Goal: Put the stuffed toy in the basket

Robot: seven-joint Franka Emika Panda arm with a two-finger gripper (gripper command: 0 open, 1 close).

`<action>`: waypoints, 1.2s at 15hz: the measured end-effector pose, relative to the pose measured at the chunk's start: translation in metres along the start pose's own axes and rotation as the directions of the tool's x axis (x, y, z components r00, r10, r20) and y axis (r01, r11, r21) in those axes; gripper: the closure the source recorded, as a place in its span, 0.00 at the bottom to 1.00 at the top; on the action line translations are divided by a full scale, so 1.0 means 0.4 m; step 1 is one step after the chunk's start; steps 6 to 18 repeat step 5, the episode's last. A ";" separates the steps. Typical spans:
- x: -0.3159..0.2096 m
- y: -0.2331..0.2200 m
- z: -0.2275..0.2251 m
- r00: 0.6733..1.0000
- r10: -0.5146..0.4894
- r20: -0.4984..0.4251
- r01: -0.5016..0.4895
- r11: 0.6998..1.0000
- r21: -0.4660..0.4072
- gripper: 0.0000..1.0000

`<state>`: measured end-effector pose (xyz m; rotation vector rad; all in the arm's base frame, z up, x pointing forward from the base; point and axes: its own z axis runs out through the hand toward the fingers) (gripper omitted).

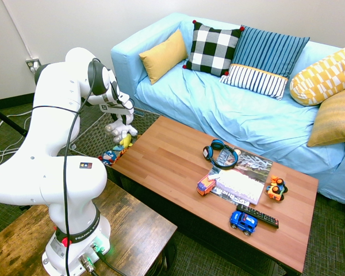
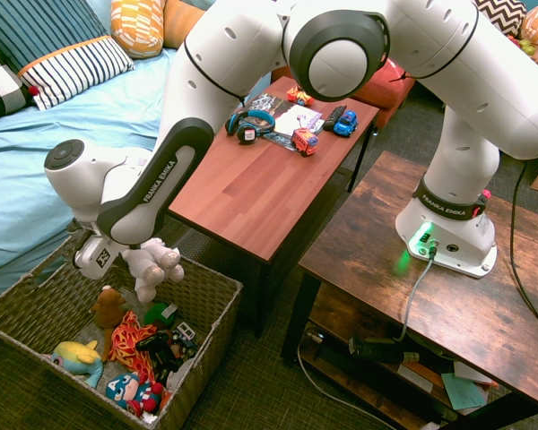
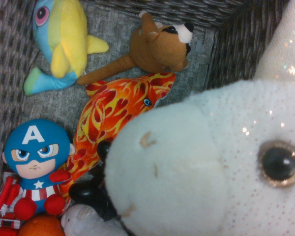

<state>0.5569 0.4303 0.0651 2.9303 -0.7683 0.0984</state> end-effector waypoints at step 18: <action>-0.001 -0.002 -0.030 1.000 0.009 -0.005 -0.009 1.000 0.009 0.00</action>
